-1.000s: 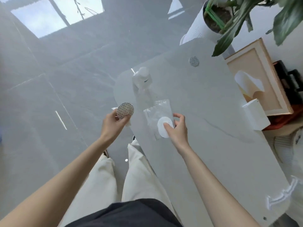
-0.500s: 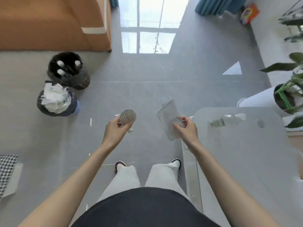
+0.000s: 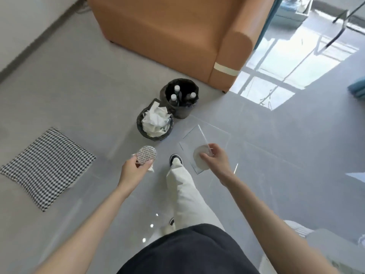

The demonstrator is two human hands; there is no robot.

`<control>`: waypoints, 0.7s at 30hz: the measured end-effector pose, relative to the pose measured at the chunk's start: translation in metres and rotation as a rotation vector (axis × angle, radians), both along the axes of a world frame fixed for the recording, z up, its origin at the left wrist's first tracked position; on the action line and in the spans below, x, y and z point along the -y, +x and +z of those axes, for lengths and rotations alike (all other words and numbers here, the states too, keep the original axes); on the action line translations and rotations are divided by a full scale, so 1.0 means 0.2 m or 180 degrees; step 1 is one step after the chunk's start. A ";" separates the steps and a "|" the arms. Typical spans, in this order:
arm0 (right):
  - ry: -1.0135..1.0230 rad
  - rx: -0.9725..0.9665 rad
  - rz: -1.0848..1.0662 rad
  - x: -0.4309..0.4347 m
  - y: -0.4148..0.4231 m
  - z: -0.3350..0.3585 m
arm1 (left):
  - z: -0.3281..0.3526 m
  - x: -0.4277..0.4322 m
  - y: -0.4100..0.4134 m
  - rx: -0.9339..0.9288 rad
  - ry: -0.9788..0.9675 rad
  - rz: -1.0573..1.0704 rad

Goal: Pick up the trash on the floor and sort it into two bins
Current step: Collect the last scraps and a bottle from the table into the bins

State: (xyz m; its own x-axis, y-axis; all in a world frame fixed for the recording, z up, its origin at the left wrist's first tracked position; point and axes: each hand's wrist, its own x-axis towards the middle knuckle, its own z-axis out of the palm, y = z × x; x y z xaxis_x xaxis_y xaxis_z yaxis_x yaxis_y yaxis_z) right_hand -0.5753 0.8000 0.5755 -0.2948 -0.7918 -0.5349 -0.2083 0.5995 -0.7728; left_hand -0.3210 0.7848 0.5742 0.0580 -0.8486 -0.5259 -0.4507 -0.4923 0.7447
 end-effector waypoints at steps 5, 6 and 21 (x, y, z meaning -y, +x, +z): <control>0.0164 0.0176 0.0218 0.58 0.17 -0.16 | -0.14 0.45 0.17 0.0138 0.0160 0.0293; 0.0246 0.0218 0.0259 0.68 0.19 -0.19 | -0.17 0.55 0.18 0.0151 0.0214 0.0368; 0.1102 0.0098 0.0508 1.69 0.43 -0.86 | -0.78 1.61 0.21 0.0126 0.0726 0.1083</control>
